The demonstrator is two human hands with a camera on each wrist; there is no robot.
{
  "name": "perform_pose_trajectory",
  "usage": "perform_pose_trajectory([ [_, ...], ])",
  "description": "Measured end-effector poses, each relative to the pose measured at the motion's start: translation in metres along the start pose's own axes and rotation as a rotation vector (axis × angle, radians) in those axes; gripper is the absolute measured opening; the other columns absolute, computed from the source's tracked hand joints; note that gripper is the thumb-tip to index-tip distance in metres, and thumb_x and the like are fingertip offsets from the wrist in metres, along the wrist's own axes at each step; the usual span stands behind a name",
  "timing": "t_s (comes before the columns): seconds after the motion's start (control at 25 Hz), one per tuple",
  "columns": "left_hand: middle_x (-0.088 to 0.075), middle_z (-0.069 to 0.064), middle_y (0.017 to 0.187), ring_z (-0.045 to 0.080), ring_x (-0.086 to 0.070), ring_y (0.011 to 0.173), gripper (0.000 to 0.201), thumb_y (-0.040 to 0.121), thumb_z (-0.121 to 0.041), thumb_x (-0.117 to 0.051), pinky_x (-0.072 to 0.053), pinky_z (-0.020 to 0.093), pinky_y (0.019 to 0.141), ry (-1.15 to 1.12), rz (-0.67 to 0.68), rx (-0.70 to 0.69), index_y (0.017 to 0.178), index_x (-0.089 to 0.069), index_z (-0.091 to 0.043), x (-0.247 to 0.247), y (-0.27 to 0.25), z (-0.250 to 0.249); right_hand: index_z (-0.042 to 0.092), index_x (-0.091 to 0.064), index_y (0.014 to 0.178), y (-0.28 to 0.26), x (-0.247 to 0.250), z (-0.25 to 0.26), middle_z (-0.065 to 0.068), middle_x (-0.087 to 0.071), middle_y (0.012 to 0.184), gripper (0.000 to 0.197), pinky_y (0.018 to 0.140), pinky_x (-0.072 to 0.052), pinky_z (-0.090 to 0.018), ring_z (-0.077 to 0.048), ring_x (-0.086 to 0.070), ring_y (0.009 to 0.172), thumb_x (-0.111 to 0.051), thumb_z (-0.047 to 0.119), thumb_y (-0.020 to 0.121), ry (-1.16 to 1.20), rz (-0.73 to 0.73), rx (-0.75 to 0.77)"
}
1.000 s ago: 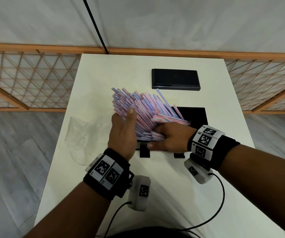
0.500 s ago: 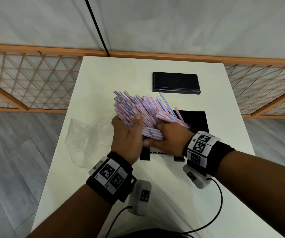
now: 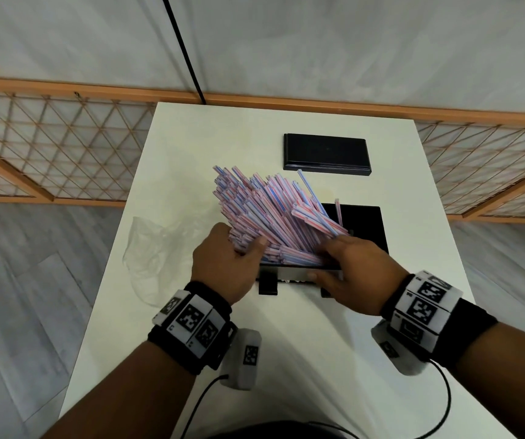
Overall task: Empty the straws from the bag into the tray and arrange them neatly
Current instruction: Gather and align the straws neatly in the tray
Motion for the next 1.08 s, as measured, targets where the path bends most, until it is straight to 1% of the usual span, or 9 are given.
perform_pose_trajectory([
  [0.2, -0.070, -0.009, 0.078, 0.021, -0.071, 0.072, 0.030, 0.085, -0.054, -0.069, -0.060, 0.040, 0.074, 0.004, -0.025, -0.094, 0.086, -0.064, -0.024, -0.002, -0.001, -0.011, 0.028, -0.053, 0.111, -0.001, -0.012, 0.007, -0.001, -0.062, 0.108, 0.068, 0.084, -0.052, -0.037, -0.026, -0.060, 0.105, -0.019, 0.077, 0.078, 0.007, 0.072, -0.140],
  [0.32, -0.073, -0.007, 0.082, 0.020, -0.072, 0.080, 0.035, 0.087, -0.059, -0.063, -0.055, 0.033, 0.081, 0.098, 0.006, -0.125, 0.086, -0.069, -0.024, -0.008, 0.003, -0.022, 0.033, -0.046, 0.123, 0.004, -0.020, 0.019, 0.000, -0.059, 0.121, 0.066, 0.091, -0.051, -0.043, -0.031, -0.057, 0.114, -0.012, 0.073, 0.084, -0.105, 0.096, -0.156],
  [0.4, -0.071, -0.003, 0.075, 0.023, -0.069, 0.081, 0.038, 0.092, -0.055, -0.059, -0.047, 0.028, 0.076, 0.172, -0.014, -0.136, 0.077, -0.064, -0.020, -0.011, 0.007, -0.027, 0.033, -0.045, 0.125, 0.006, -0.021, 0.025, 0.000, -0.057, 0.124, 0.067, 0.094, -0.048, -0.045, -0.033, -0.055, 0.116, -0.007, 0.069, 0.084, -0.132, 0.082, -0.174],
  [0.56, -0.072, -0.001, 0.066, 0.019, -0.072, 0.069, 0.030, 0.096, -0.048, -0.055, -0.056, 0.036, 0.074, 0.062, -0.119, -0.294, 0.085, -0.065, -0.022, -0.009, -0.005, -0.029, 0.027, -0.037, 0.137, 0.000, -0.023, 0.030, 0.002, -0.048, 0.134, 0.065, 0.093, -0.048, -0.045, -0.031, -0.050, 0.118, -0.010, 0.060, 0.088, -0.086, -0.043, -0.190],
  [0.72, -0.071, -0.005, 0.068, 0.013, -0.071, 0.064, 0.029, 0.090, -0.052, -0.059, -0.057, 0.035, 0.065, -0.074, -0.163, -0.410, 0.088, -0.065, -0.024, -0.004, -0.021, -0.023, 0.027, -0.036, 0.141, -0.005, -0.023, 0.026, 0.002, -0.044, 0.139, 0.069, 0.093, -0.048, -0.043, -0.030, -0.048, 0.122, -0.010, 0.060, 0.086, -0.087, -0.073, -0.228],
  [0.8, -0.067, -0.004, 0.076, 0.020, -0.067, 0.067, 0.035, 0.082, -0.057, -0.066, -0.053, 0.037, 0.067, -0.054, -0.240, -0.377, 0.088, -0.058, -0.023, 0.002, -0.018, -0.012, 0.028, -0.042, 0.138, -0.004, -0.024, 0.023, 0.002, -0.049, 0.137, 0.071, 0.094, -0.048, -0.043, -0.030, -0.051, 0.121, -0.013, 0.064, 0.085, -0.085, -0.035, -0.196],
  [0.92, -0.057, 0.005, 0.089, 0.034, -0.065, 0.068, 0.074, 0.061, -0.079, -0.074, -0.054, 0.048, 0.066, -0.167, -0.319, -0.141, 0.096, -0.037, -0.026, 0.013, -0.006, 0.001, 0.021, -0.058, 0.121, -0.006, -0.018, 0.011, -0.005, -0.064, 0.119, 0.064, 0.087, -0.052, -0.039, -0.031, -0.060, 0.110, -0.033, 0.067, 0.086, 0.010, -0.069, -0.203],
  [1.0, -0.055, 0.004, 0.087, 0.034, -0.066, 0.064, 0.088, 0.050, -0.083, -0.075, -0.056, 0.046, 0.056, -0.285, -0.217, 0.062, 0.102, -0.037, -0.022, 0.016, -0.002, 0.000, 0.016, -0.059, 0.114, -0.007, -0.009, 0.001, -0.008, -0.065, 0.114, 0.065, 0.085, -0.050, -0.035, -0.031, -0.061, 0.107, -0.044, 0.071, 0.084, 0.024, -0.066, -0.330],
  [1.08, -0.061, 0.005, 0.080, 0.029, -0.064, 0.053, 0.080, 0.058, -0.072, -0.081, -0.051, 0.034, 0.045, -0.361, -0.074, 0.161, 0.102, -0.046, -0.016, 0.010, -0.001, -0.007, 0.014, -0.051, 0.123, -0.006, -0.005, -0.002, -0.010, -0.059, 0.120, 0.074, 0.087, -0.048, -0.036, -0.032, -0.058, 0.111, -0.047, 0.074, 0.081, 0.037, -0.049, -0.403],
])
Point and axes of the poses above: each hand's wrist, its own y-axis towards the middle knuckle, its own x-axis out of the back of the hand, z = x × y, the point moved 2 cm from there along y, towards the middle knuckle
